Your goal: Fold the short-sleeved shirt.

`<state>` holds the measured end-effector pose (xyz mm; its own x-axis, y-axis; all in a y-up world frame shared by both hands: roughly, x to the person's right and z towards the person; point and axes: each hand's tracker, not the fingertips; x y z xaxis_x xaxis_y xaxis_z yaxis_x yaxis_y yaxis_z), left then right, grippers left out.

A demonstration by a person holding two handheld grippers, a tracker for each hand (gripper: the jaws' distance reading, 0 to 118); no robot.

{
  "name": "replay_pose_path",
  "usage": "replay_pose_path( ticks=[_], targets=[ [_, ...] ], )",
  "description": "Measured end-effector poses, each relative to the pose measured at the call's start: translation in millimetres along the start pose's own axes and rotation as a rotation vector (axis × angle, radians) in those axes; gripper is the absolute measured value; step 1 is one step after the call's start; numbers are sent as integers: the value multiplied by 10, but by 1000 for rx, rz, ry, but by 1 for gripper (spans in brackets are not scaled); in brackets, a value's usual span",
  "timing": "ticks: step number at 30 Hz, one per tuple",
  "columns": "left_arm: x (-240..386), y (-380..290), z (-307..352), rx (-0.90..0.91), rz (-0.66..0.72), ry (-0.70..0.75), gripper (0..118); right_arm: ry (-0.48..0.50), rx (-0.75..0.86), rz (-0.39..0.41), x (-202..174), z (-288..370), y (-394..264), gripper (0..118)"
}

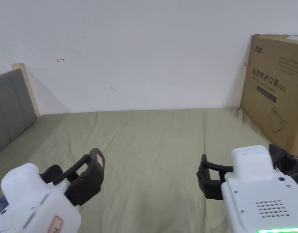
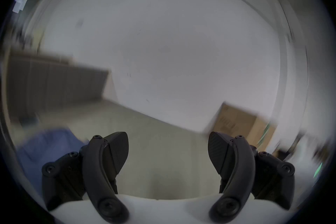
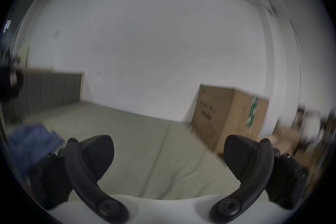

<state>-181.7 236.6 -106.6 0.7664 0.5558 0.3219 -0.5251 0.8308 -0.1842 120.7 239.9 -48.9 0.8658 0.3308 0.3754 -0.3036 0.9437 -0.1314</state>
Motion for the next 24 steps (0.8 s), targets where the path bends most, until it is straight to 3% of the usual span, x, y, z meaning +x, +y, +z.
replay_pose_path(
  ticks=[2,4,6,7,8,10,12,13,17,18,20,22,24],
  targets=[
    [-366,-119,-83,-41,392,-59,95,-22,42,318,-300,0,-9,118],
    [-686,-324,-152,-62,655,-82,95,-49,55,657,-604,-4,-123,118],
    [-801,-511,-127,-66,630,-20,95,14,42,890,-796,-20,-279,118],
    [-770,-538,-119,-72,503,36,95,39,35,922,-843,-37,-339,118],
    [-741,-539,-127,-91,416,112,95,67,24,902,-885,-62,-387,118],
    [-723,-484,-172,-164,369,153,95,107,-36,806,-870,-78,-392,118],
    [-545,-356,-204,-126,239,123,95,132,-67,581,-774,-110,-309,118],
    [-417,-269,-214,-108,132,151,95,155,-83,426,-680,-109,-236,118],
    [196,-101,-239,-36,-379,194,95,281,-236,-338,-112,-292,-138,118],
    [318,-143,-227,-22,-513,190,95,297,-239,-486,8,-302,-211,118],
    [508,-260,-220,-42,-742,187,95,246,-251,-606,146,-266,-371,118],
    [621,-417,-230,-45,-857,215,94,184,-212,-573,175,-216,-484,118],
    [604,-469,-216,-44,-784,235,94,164,-179,-473,138,-138,-466,118]
  ],
)
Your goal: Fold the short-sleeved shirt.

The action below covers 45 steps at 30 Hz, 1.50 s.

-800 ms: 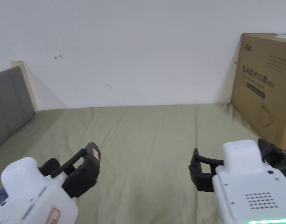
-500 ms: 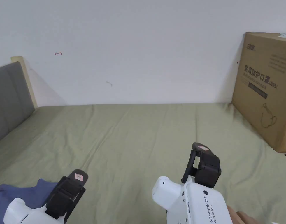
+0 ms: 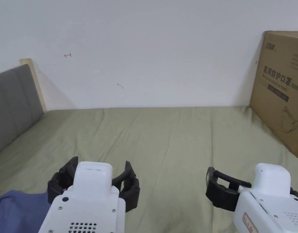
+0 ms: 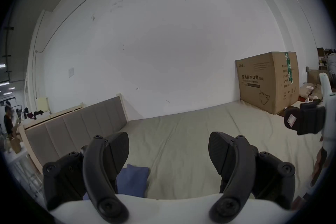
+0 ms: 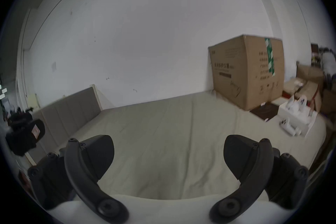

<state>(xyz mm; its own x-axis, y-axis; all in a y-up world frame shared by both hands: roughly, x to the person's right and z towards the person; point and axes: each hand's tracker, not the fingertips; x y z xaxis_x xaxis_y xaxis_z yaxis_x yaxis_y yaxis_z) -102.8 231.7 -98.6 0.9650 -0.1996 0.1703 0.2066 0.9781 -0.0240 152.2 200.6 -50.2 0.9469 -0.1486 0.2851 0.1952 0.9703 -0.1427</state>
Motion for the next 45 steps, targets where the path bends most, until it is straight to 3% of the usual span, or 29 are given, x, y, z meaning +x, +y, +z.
replay_pose_path(
  ticks=[3,6,9,10,11,12,13,17,27,31,37,42,45],
  targets=[
    [-124,27,29,-18,171,-71,94,-40,23,93,-117,68,39,118],
    [-252,50,81,40,270,-123,92,-49,43,110,-174,134,93,118],
    [-354,111,99,43,299,-118,74,-81,16,110,-279,214,191,115],
    [-374,107,109,48,301,-129,53,-78,41,101,-265,248,173,102],
    [-387,123,95,44,298,-153,30,-76,54,91,-266,285,170,73],
    [-390,114,84,34,291,-174,5,-95,50,80,-273,288,180,30],
    [-369,97,85,25,279,-156,1,-132,41,76,-288,284,206,9],
    [-243,29,124,17,182,-134,0,-146,74,106,-264,339,192,5],
    [-312,74,55,15,234,-118,0,-117,58,92,-259,318,287,1],
    [-444,67,94,8,242,-75,0,-36,46,132,-397,277,332,1],
    [-1009,1,334,-4,280,110,0,79,87,182,-922,159,327,0],
    [-1477,-80,595,-28,284,292,0,260,53,246,-1499,91,191,1],
    [-1750,-163,760,-54,279,350,0,392,2,208,-1703,59,58,1]
  ],
)
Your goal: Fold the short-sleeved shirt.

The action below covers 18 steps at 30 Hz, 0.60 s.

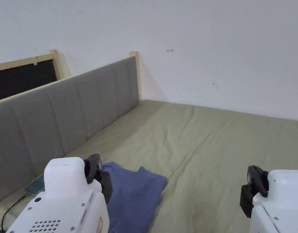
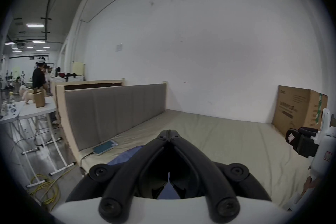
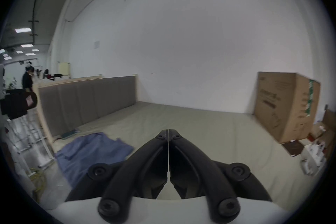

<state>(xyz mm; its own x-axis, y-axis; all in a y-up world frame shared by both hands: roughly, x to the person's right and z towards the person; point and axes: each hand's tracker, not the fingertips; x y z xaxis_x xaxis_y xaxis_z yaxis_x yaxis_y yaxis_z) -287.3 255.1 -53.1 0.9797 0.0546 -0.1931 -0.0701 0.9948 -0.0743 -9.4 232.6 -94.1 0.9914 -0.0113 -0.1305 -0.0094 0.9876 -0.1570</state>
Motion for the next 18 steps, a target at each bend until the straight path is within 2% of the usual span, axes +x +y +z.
replay_pose_path(
  ticks=[3,7,10,12,13,15,17,18],
  targets=[
    [-143,-62,-16,-25,2,32,0,84,-34,-12,-225,-85,-66,1],
    [-208,-191,-171,-114,6,57,0,124,-66,21,-361,-174,-171,1],
    [-227,-421,-526,-269,-13,41,0,154,-98,5,-377,-219,-243,1],
    [-216,-659,-800,-296,-28,52,0,171,-121,0,-383,-249,-299,1],
    [-219,-772,-956,-345,-51,37,8,174,-133,4,-381,-269,-326,1],
    [-224,-984,-1285,-438,-58,30,35,169,-156,30,-384,-310,-399,1],
    [-249,-1172,-1579,-509,-61,-10,40,162,-183,45,-380,-365,-472,1],
    [-267,-1255,-1755,-551,-78,-2,50,157,-199,46,-366,-404,-513,1]
  ],
)
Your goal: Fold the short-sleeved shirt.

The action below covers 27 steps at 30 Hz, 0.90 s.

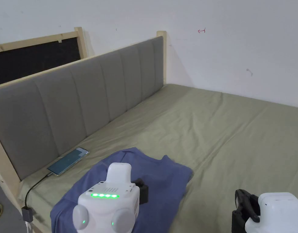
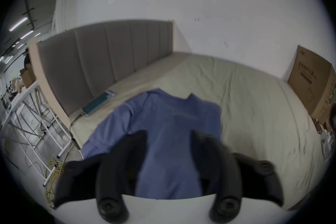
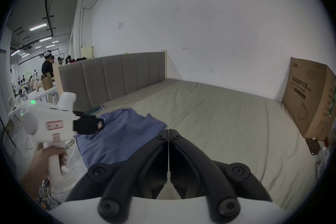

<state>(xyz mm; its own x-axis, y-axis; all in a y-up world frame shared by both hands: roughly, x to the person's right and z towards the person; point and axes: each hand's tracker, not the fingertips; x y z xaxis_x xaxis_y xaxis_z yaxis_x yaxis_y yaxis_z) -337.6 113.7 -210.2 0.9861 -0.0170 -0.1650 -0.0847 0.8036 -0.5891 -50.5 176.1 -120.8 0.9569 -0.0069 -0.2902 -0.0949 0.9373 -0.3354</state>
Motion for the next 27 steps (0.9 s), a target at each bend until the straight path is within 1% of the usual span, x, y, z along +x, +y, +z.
replay_pose_path(
  ticks=[1,2,3,4,5,7,9,11,12,13,14,15,16,17,18,19,20,23,25,26,27],
  targets=[
    [0,13,-147,-48,-10,1,70,-6,-15,-6,21,-40,-29,1],
    [-1,16,-301,-72,-23,-13,75,-8,-35,-15,24,-82,-52,1],
    [-13,21,-449,-76,-21,-27,75,-8,-53,-26,51,-123,-78,1],
    [-26,41,-603,-126,-30,-18,78,-10,-67,-35,82,-167,-108,1],
    [-26,46,-764,-152,-44,-6,82,-14,-85,-42,117,-212,-136,1],
    [-32,39,-1045,-193,-16,-16,90,-33,-112,-54,162,-283,-186,1],
    [-41,-26,-1370,-312,-12,-39,98,-44,-146,-72,236,-371,-244,1],
    [29,-156,-1594,-407,-29,-104,96,-58,-170,-82,209,-404,-239,1],
    [49,-205,-1597,-421,-55,-58,96,-65,-179,-88,229,-426,-255,1],
    [46,-148,-1515,-351,-65,-66,94,-71,-186,-95,245,-445,-269,1],
    [21,-81,-1480,-380,-47,-70,87,-76,-194,-104,213,-446,-238,1],
    [-18,-27,-1464,-384,-15,-86,75,-83,-201,-118,220,-460,-248,1],
    [-77,-8,-1434,-375,-26,-80,42,-88,-208,-138,229,-474,-260,1],
    [-114,19,-1403,-365,-34,-64,3,-89,-216,-161,268,-487,-283,1],
    [-155,51,-1372,-336,-66,4,1,-85,-222,-178,343,-493,-316,1],
    [-185,49,-1363,-309,-88,43,1,-82,-225,-193,360,-483,-333,1],
    [-214,14,-1384,-379,-21,-72,1,-83,-228,-200,369,-469,-347,1],
    [-225,64,-1305,-366,27,-66,1,-91,-241,-210,466,-437,-395,1],
    [-264,116,-1261,-352,34,-87,1,-104,-243,-209,506,-394,-401,1],
    [-238,176,-1171,-337,25,-99,1,-110,-242,-212,568,-371,-417,1],
    [-206,246,-1078,-291,-16,-132,1,-121,-240,-220,607,-342,-417,1]
  ],
)
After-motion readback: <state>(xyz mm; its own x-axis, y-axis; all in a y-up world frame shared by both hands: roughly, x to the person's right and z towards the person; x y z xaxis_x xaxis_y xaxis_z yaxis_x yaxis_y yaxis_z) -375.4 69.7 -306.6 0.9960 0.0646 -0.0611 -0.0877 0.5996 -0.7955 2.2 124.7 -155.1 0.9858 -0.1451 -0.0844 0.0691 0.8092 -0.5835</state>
